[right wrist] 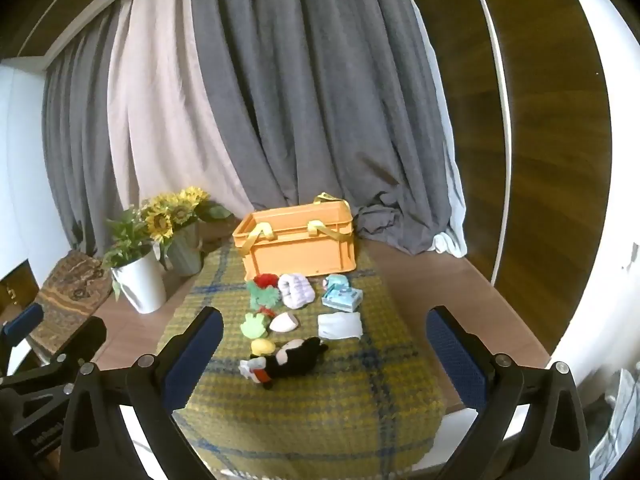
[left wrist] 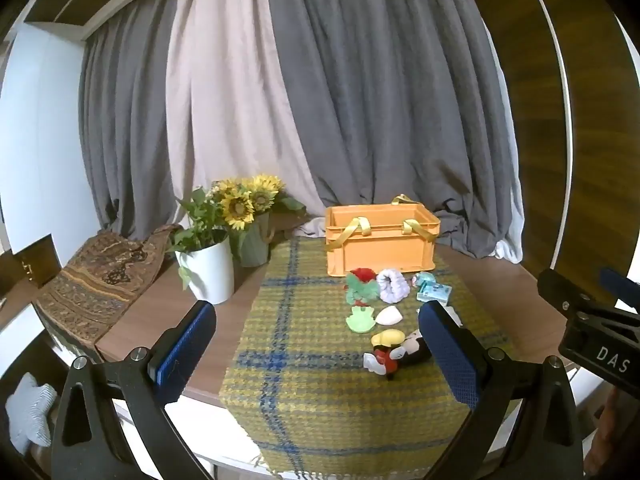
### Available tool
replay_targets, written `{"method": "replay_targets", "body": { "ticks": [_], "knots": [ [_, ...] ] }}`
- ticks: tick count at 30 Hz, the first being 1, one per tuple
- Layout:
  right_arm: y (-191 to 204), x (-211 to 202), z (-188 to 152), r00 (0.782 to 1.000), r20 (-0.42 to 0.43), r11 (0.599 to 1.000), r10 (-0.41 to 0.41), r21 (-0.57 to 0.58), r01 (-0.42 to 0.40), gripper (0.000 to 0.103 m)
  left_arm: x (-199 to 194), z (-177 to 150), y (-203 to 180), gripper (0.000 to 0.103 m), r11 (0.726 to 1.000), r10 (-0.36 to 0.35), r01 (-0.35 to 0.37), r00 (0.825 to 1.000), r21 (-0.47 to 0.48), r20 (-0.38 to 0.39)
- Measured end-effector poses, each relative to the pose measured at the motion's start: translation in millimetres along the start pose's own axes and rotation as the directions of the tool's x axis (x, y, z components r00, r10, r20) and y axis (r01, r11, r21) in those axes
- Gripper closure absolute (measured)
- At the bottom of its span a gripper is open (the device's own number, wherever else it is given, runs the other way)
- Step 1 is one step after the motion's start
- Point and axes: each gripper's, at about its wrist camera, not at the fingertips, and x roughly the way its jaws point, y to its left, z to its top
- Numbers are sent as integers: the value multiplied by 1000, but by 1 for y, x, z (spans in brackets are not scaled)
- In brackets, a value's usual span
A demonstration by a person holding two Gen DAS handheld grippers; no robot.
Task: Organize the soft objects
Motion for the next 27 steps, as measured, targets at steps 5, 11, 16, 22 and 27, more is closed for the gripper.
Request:
{"method": "replay_targets", "body": {
  "ticks": [5, 11, 16, 22, 27],
  "knots": [
    [0, -1, 0, 1000, 1, 1000, 4, 0, -4, 0, -4, -1, -3, 0, 1000, -4, 4, 1000, 4, 29],
    [-10, -7, -2, 1000, 17, 1000, 1, 14, -2, 0, -11, 2, 4, 0, 1000, 18, -18, 1000, -11, 25],
    [-5, -5, 0, 1000, 12, 1000, -9, 19, 9, 0, -10, 1, 3, 0, 1000, 26, -26, 999, -8, 21],
    [-5, -5, 1, 1000, 14, 1000, -8, 18, 8, 0, -10, 0, 4, 0, 999, 31, -31, 999, -10, 22],
    [-5, -4, 1, 1000, 16, 1000, -3, 15, 3, 0, -9, -3, 6, 0, 1000, 26, -26, 1000, -14, 17]
  ]
}}
